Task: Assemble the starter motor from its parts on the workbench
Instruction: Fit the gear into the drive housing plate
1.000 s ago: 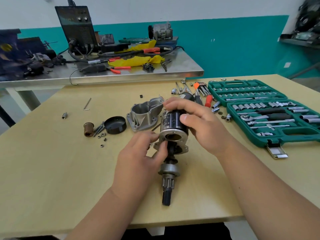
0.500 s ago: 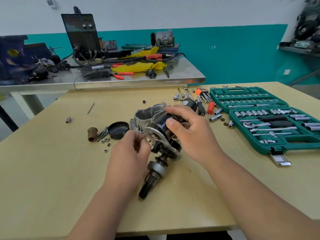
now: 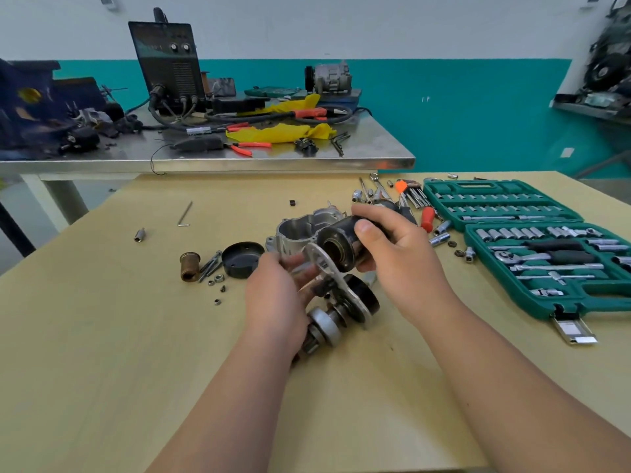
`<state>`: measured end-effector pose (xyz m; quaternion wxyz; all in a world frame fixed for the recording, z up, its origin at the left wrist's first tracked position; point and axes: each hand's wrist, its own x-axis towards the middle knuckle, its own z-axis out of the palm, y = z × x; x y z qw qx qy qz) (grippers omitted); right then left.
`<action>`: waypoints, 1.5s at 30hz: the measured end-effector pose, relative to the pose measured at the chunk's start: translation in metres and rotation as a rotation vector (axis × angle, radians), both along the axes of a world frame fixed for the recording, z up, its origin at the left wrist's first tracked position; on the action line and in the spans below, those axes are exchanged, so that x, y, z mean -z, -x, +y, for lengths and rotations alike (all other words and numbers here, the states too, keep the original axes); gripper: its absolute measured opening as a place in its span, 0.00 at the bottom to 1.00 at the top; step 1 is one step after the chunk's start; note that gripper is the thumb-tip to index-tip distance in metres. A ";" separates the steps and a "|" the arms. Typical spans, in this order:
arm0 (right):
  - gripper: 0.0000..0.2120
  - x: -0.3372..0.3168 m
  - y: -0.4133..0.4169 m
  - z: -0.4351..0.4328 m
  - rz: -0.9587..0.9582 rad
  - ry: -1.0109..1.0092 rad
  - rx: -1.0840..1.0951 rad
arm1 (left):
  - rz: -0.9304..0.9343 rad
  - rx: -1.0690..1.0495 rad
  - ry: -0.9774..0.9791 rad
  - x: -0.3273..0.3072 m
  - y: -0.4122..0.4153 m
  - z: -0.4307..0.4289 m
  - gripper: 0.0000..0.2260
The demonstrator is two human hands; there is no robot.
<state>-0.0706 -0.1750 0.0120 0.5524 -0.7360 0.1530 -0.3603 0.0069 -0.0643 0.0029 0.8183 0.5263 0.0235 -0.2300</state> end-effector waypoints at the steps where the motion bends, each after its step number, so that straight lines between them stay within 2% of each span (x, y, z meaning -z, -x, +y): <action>1: 0.12 0.000 0.001 -0.002 0.007 0.009 0.016 | -0.053 0.031 -0.036 0.001 0.000 -0.004 0.17; 3: 0.12 0.000 0.004 -0.006 0.034 0.054 0.021 | -0.128 0.061 -0.103 0.005 0.002 -0.009 0.20; 5: 0.12 0.000 0.007 -0.007 0.062 0.113 0.005 | -0.204 0.047 -0.144 0.006 0.003 -0.013 0.17; 8: 0.12 -0.001 0.009 -0.002 0.062 0.182 -0.051 | -0.569 -0.047 -0.323 0.010 0.005 -0.015 0.15; 17: 0.12 -0.004 0.017 0.007 0.029 0.223 -0.202 | -1.178 -0.189 -0.345 0.013 0.015 0.000 0.10; 19: 0.15 -0.004 0.022 0.004 0.050 0.229 -0.274 | -1.236 -0.156 -0.356 0.007 0.020 0.002 0.09; 22: 0.26 -0.002 0.029 -0.003 0.144 0.244 -0.402 | -1.214 -0.087 -0.453 -0.003 0.019 -0.003 0.12; 23: 0.27 0.000 0.030 -0.005 0.169 0.239 -0.408 | -1.215 -0.068 -0.515 -0.007 0.016 -0.006 0.13; 25: 0.24 0.003 0.027 -0.008 0.176 0.200 -0.373 | -1.227 0.004 -0.650 -0.014 0.009 -0.013 0.14; 27: 0.20 0.008 0.022 -0.011 0.181 0.159 -0.324 | -1.156 0.107 -0.717 -0.017 -0.002 -0.017 0.14; 28: 0.19 0.011 0.020 -0.013 0.194 0.137 -0.300 | -1.054 0.143 -0.695 -0.018 -0.010 -0.018 0.14; 31: 0.18 0.021 0.013 -0.018 0.207 0.028 -0.241 | -0.491 0.153 -0.370 -0.011 -0.033 -0.017 0.14; 33: 0.17 0.023 0.007 -0.023 0.199 -0.032 -0.227 | -0.184 0.178 -0.150 -0.003 -0.043 -0.015 0.11; 36: 0.17 0.025 -0.004 -0.030 0.181 -0.088 -0.202 | 0.144 0.322 0.004 0.009 -0.047 -0.015 0.11; 38: 0.17 0.025 -0.011 -0.034 0.165 -0.101 -0.194 | 0.235 0.455 0.061 0.013 -0.044 -0.017 0.14; 39: 0.17 0.024 -0.015 -0.036 0.164 -0.092 -0.195 | 0.198 0.492 0.058 0.012 -0.043 -0.019 0.15; 40: 0.17 0.023 -0.017 -0.036 0.174 -0.084 -0.197 | 0.069 0.494 -0.002 0.013 -0.039 -0.021 0.15; 43: 0.18 0.019 -0.028 -0.043 0.209 -0.026 -0.200 | -0.601 0.371 -0.368 0.016 -0.038 -0.024 0.14; 45: 0.16 0.022 -0.033 -0.049 0.193 -0.027 -0.176 | -0.868 0.357 -0.440 0.024 -0.044 -0.020 0.13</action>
